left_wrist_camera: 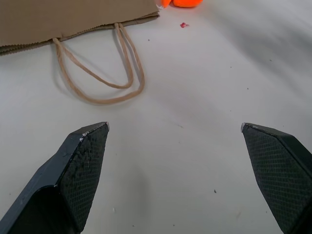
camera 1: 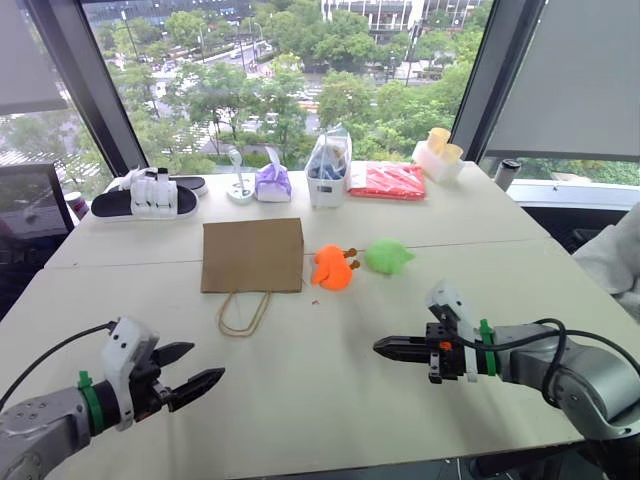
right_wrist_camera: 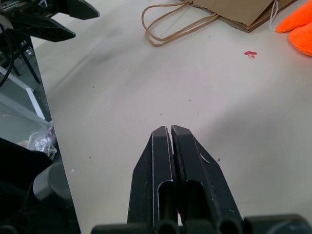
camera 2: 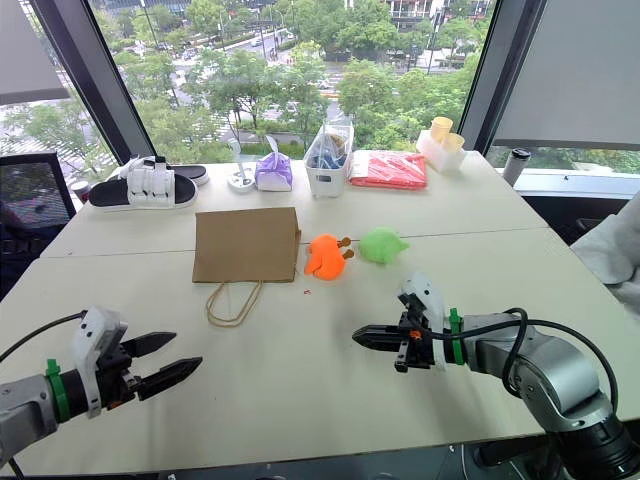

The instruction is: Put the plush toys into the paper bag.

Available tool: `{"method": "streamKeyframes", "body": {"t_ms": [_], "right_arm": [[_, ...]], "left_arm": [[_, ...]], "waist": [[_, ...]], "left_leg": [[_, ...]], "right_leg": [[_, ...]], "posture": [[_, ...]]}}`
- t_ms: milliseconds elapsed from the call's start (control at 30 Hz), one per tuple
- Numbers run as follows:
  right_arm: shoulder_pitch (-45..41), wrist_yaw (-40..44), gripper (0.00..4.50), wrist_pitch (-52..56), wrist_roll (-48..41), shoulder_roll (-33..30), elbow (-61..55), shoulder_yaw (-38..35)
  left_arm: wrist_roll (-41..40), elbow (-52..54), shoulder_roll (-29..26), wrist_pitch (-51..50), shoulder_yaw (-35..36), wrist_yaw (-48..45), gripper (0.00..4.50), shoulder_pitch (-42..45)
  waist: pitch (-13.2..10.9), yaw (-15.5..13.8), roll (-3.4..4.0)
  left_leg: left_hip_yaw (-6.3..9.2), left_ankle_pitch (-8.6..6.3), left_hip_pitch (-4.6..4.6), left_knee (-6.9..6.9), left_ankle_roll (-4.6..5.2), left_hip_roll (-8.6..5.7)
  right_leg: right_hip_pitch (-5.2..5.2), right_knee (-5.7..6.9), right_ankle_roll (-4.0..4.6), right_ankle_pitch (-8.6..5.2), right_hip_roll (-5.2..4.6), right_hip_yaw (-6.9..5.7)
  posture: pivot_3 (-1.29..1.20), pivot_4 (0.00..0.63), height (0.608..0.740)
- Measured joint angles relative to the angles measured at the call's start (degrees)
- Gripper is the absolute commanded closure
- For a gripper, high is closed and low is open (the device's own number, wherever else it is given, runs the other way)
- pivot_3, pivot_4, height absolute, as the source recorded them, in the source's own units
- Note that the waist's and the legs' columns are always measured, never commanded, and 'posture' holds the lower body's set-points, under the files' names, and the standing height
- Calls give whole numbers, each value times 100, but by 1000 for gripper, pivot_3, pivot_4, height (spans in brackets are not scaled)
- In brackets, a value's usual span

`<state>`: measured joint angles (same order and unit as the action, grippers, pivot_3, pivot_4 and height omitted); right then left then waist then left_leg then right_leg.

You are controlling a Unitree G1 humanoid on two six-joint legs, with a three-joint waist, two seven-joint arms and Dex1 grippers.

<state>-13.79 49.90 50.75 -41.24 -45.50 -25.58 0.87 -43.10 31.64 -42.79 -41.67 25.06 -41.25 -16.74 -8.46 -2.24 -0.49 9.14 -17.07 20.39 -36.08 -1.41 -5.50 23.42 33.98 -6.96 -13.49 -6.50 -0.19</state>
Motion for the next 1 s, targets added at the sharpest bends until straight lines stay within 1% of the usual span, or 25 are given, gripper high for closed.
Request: {"method": "streamKeyframes", "body": {"t_ms": [400, 533, 700, 800, 933, 1000], "right_arm": [[-18, -49, 4447, -30, 55, 176, 0, 89], [-65, -86, 4447, -99, 119, 254, 18, 113], [-594, -196, 4447, -274, 384, 691, 242, 405], [-867, -319, 4447, -409, 580, 1118, 323, 724], [-970, -436, 4447, -555, 834, 1516, 407, 1139], [-966, -476, 4447, -621, 923, 1569, 466, 1203]], "left_arm": [[44, -93, 22, 106, 54, 46, 0, 126], [373, -349, -78, 369, 50, 14, 0, 247], [1302, -1257, -744, 1399, -38, -418, 0, 844], [2123, -2310, -1206, 2421, -598, -871, 0, 1443], [2926, -3612, -1271, 3564, -1458, -1290, 0, 2499], [3229, -4103, -1207, 4025, -1800, -1413, 0, 2986]], "waist": [[0, 0, 1], [0, 1, 0], [-1, 10, 2], [-1, 5, 2], [0, -1, 0], [1, 6, -1]], "left_leg": [[0, 0, 0, 0, 0, 0], [0, 0, -1, 0, 0, 0], [-4, 0, -3, 2, -1, 5], [-3, 1, -4, 8, -2, 5], [4, 2, 5, 7, -3, -4], [-1, 2, 2, 6, -4, -5]], "right_leg": [[0, 0, 0, 0, 1, 0], [0, 1, 0, 0, 2, 0], [3, 1, 7, 4, 7, 0], [10, 3, 5, 6, 9, -1], [14, 3, -10, 20, 4, -1], [14, 3, -10, 21, 2, -2]], "posture": [[0, 150, 740], [0, 150, 740], [0, 150, 740], [0, 150, 740], [0, 150, 740], [0, 150, 740]]}}
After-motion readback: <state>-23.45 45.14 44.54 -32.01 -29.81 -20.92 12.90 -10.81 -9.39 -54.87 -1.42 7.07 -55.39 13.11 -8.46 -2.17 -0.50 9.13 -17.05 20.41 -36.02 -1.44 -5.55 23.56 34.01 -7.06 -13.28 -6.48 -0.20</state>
